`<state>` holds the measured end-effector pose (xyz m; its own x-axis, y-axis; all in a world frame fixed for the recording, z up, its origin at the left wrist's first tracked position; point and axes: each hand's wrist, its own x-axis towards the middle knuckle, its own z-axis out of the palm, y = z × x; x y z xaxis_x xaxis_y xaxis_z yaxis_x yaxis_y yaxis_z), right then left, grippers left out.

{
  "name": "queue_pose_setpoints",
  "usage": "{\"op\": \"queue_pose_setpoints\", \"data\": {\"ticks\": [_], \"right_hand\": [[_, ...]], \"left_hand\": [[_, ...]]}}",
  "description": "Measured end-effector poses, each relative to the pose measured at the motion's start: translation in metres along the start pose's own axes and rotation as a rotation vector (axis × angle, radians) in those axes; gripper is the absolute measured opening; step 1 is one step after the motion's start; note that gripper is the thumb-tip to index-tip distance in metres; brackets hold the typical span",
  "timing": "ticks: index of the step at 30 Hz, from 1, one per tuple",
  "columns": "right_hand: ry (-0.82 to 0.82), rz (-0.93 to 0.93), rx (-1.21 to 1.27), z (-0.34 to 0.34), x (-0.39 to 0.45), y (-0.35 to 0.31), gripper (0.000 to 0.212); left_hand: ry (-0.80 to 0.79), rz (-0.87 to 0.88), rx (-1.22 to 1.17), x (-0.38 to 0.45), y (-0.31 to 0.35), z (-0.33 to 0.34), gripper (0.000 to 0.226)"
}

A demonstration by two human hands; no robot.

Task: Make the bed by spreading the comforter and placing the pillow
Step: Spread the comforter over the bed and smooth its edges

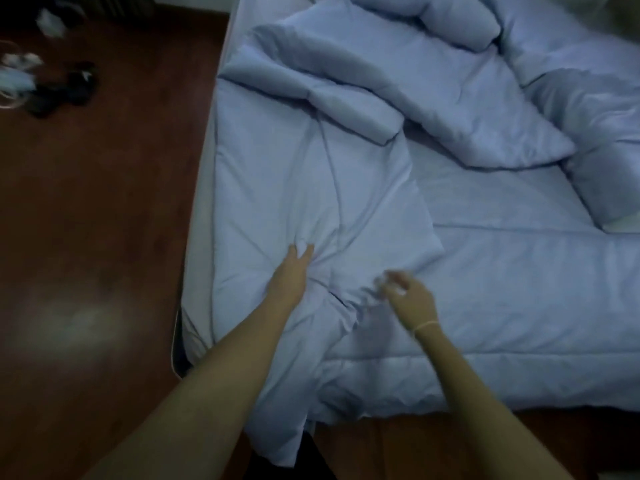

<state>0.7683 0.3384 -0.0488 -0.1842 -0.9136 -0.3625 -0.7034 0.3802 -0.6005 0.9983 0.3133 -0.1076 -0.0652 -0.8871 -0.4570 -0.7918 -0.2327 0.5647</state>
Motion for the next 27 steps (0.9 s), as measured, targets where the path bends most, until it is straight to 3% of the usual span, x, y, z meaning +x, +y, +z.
{"op": "queue_pose_setpoints", "data": {"ticks": [2, 3, 5, 8, 9, 11, 13, 15, 17, 20, 22, 25, 27], "right_hand": [[0.102, -0.016, -0.015, -0.01, 0.026, -0.007, 0.061], [0.074, -0.025, -0.037, -0.012, 0.036, -0.015, 0.077], [-0.037, -0.023, -0.138, 0.0, 0.051, -0.032, 0.102], [-0.19, 0.007, -0.208, 0.032, 0.054, -0.049, 0.116], [-0.236, 0.004, -0.203, 0.042, 0.049, -0.056, 0.11], [-0.279, -0.085, -0.186, 0.057, 0.032, -0.077, 0.08], [-0.181, -0.219, -0.116, 0.068, 0.013, -0.104, 0.054], [-0.115, -0.279, 0.033, 0.074, -0.008, -0.139, 0.044], [-0.127, -0.317, 0.239, 0.075, -0.026, -0.176, 0.034], [-0.178, -0.402, 0.473, 0.074, -0.046, -0.236, 0.035], [-0.177, -0.394, 0.599, 0.084, -0.054, -0.272, 0.031], [-0.239, -0.242, 0.767, 0.114, -0.062, -0.307, 0.016], [-0.216, -0.216, 0.701, 0.143, -0.069, -0.319, 0.016]], "left_hand": [[0.085, 0.069, 0.004, -0.014, -0.01, -0.013, 0.053], [0.072, 0.069, -0.013, -0.02, -0.014, -0.023, 0.048], [0.133, 0.076, 0.008, -0.029, -0.026, -0.043, 0.059], [0.211, 0.056, 0.026, -0.058, -0.056, -0.068, 0.064], [0.211, 0.046, 0.008, -0.068, -0.068, -0.077, 0.065], [0.148, -0.012, -0.006, -0.087, -0.086, -0.097, 0.065], [0.094, -0.065, 0.002, -0.096, -0.094, -0.12, 0.067], [0.12, -0.066, 0.002, -0.098, -0.09, -0.143, 0.079], [0.188, 0.043, -0.083, -0.098, -0.073, -0.157, 0.09], [0.219, 0.171, -0.254, -0.101, -0.053, -0.179, 0.102], [0.268, 0.201, -0.27, -0.101, -0.068, -0.208, 0.089], [0.348, 0.237, -0.228, -0.105, -0.123, -0.257, 0.059], [0.385, 0.214, -0.225, -0.111, -0.174, -0.281, 0.053]]}}
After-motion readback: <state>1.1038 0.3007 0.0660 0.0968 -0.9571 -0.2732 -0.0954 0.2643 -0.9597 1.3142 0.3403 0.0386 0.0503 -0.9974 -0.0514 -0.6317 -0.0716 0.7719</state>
